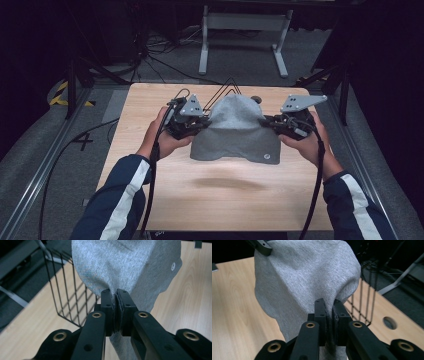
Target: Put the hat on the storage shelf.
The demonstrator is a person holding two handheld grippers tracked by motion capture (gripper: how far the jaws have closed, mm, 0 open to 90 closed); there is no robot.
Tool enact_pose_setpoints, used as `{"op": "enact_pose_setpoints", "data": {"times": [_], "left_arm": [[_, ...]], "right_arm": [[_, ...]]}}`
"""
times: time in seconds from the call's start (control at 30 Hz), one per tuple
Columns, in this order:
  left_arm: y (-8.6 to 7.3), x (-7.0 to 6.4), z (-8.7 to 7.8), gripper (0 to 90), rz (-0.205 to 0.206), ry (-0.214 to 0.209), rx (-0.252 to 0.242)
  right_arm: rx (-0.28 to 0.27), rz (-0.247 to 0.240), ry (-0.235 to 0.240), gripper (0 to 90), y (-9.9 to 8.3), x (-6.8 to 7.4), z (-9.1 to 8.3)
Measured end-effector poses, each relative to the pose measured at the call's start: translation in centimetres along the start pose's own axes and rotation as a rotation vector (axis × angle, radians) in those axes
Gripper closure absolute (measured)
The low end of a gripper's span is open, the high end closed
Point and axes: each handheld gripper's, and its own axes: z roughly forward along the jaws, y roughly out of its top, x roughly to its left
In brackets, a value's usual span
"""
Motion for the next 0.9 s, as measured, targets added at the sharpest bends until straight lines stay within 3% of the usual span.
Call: {"op": "enact_pose_setpoints", "data": {"times": [0.33,0.67,0.9], "left_arm": [[4.6,2.4,-1.7,85.0,0.006,0.048,-0.062],[7.6,4.9,-2.4,85.0,-0.006,0.1,-0.078],[8.5,6.3,-2.2,85.1,-0.017,0.128,-0.095]], "right_arm": [[-0.057,0.005,-0.073,84.1,4.4,-2.5,-2.5],[-0.085,0.001,-0.127,84.1,7.8,-4.4,-2.5],[-0.098,0.0,-0.153,84.1,9.3,-5.5,-1.7]]}}
